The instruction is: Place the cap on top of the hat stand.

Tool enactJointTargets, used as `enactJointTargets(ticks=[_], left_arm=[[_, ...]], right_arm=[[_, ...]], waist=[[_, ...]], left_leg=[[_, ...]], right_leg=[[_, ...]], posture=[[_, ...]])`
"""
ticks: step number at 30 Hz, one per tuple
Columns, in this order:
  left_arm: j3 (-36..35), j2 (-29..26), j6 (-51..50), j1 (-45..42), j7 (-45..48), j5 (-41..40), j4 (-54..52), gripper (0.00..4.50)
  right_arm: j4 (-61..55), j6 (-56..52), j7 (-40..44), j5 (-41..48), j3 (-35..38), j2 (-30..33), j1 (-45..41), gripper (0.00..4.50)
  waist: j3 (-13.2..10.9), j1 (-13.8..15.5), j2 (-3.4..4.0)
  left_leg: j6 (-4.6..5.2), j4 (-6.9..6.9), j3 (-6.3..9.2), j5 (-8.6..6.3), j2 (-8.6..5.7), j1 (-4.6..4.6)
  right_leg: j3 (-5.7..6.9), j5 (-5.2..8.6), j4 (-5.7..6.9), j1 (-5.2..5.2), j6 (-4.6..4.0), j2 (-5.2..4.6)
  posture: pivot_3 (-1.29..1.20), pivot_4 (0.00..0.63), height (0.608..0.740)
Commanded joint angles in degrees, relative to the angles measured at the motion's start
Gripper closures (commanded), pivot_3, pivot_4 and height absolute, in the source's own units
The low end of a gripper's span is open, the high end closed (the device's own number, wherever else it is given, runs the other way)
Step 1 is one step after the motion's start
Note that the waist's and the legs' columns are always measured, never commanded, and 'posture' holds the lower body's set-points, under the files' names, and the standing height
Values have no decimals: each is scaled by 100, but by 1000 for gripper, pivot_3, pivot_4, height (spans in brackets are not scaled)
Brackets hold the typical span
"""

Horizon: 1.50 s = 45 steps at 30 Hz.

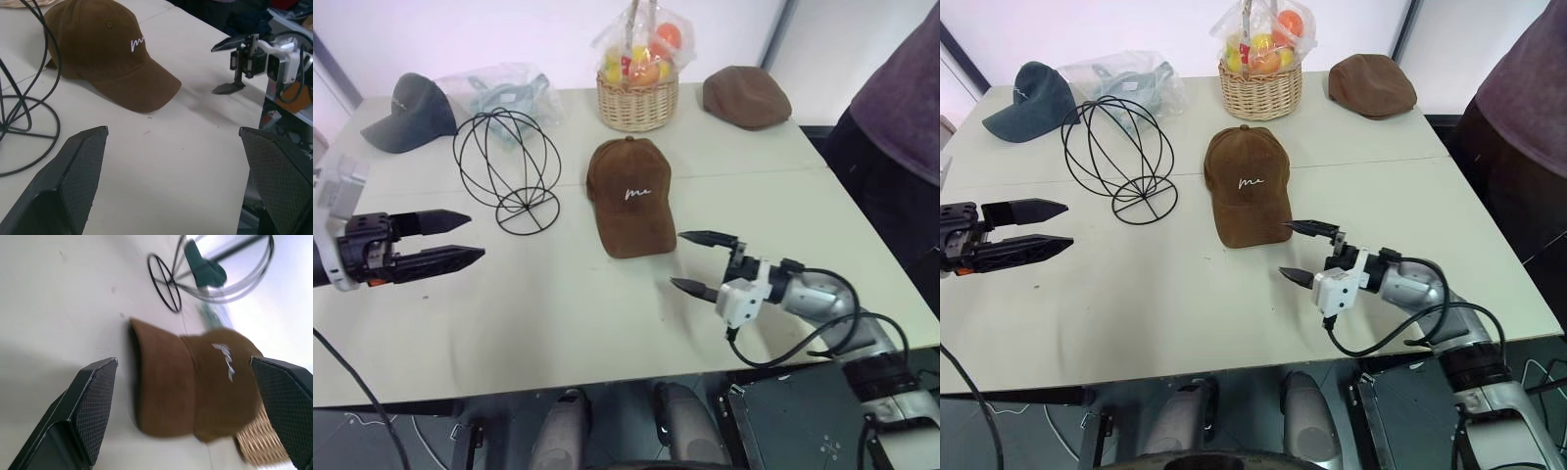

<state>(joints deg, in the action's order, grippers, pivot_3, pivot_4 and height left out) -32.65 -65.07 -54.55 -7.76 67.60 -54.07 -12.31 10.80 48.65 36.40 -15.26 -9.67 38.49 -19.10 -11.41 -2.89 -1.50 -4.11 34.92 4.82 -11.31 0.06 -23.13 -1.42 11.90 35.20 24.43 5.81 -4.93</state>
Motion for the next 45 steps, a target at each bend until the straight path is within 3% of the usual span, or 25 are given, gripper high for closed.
enactJointTargets(ticks=[1,7,11,14,18,26,29,36,40,45], left_arm=[[-159,-74,54,51,40,1,-161,0],[-219,-8,20,210,-66,-36,-353,0],[-245,57,-17,254,-177,-105,-460,0],[-256,79,-36,248,-244,-138,-490,0],[-297,122,-66,278,-349,-188,-566,0],[-415,248,-93,373,-616,-261,-713,0],[-463,302,-111,372,-712,-290,-754,0],[-516,335,-69,332,-809,-259,-693,0],[-553,361,-50,350,-871,-253,-717,0],[-817,256,-28,398,-851,-158,-650,0]], right_arm=[[651,475,-336,-410,-186,-116,-405,67],[2203,1480,-1548,-1879,-570,-84,-1274,67],[2857,1657,-3281,-3560,-1038,103,-1814,67],[3332,1415,-4358,-4250,-1434,72,-2225,67],[3976,1146,-5171,-4604,-1894,-152,-2727,67],[4672,817,-5330,-4429,-2340,-718,-3214,67],[4644,766,-5395,-4398,-2451,-843,-3222,819],[4594,659,-5622,-4387,-2710,-1051,-3200,4393],[4590,466,-5497,-3874,-2469,-1331,-3122,4461],[4167,28,-4917,-2580,-1706,-1630,-2896,4461]], waist=[[1,-1,-1],[0,-43,0],[2,-109,-3],[3,-138,-5],[5,-147,-9],[11,-262,-27],[11,-317,-29],[12,-353,-33],[12,-436,-32],[8,-413,-29]], left_leg=[[0,1,0,0,0,0],[0,0,1,0,0,0],[0,0,3,0,-1,1],[0,2,3,0,-1,5],[0,3,3,0,-1,20],[1,0,10,0,-1,81],[0,2,14,-1,-1,90],[1,-17,22,0,8,92],[1,-20,25,0,15,102],[1,-25,25,0,17,96]], right_leg=[[0,0,0,0,0,0],[0,0,1,1,0,1],[0,-1,2,2,-1,1],[-3,-3,2,0,-4,1],[-5,-6,6,-13,-10,1],[-5,-5,1,-83,-9,3],[-5,-5,-1,-96,-9,4],[-5,-4,0,-86,-9,21],[-5,-4,5,-89,-9,28],[-5,-4,3,-85,-9,30]], posture=[[0,150,740],[0,150,740],[0,150,740],[0,150,740],[0,150,740],[0,150,740],[0,150,740],[0,150,740],[0,150,740],[0,150,740]])
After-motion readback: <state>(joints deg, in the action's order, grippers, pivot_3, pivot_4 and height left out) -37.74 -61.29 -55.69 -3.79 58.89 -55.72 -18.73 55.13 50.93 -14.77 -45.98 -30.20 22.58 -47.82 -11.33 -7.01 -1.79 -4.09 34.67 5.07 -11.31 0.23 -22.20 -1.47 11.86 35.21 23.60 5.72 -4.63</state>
